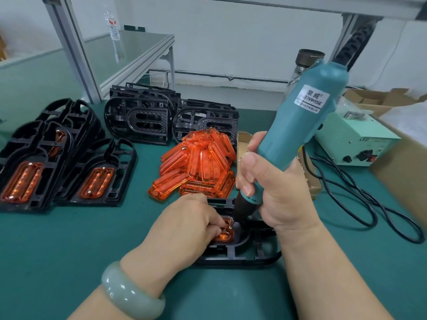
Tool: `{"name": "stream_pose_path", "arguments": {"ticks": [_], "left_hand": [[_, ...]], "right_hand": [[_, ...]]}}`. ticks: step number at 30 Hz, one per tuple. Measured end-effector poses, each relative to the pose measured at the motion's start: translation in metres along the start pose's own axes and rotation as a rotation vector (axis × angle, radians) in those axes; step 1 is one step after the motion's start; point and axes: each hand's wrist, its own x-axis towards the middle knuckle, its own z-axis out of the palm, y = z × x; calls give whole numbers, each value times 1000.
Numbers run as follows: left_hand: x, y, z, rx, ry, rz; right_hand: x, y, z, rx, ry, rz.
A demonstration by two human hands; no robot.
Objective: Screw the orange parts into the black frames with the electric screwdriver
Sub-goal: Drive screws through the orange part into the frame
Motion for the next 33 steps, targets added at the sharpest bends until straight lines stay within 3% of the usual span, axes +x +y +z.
{"name": "stream_pose_path", "arguments": {"ticks": [33], "left_hand": [[-1, 3, -3, -22, -18, -48]], "right_hand": [[3, -2, -6, 121, -25, -49]]}}
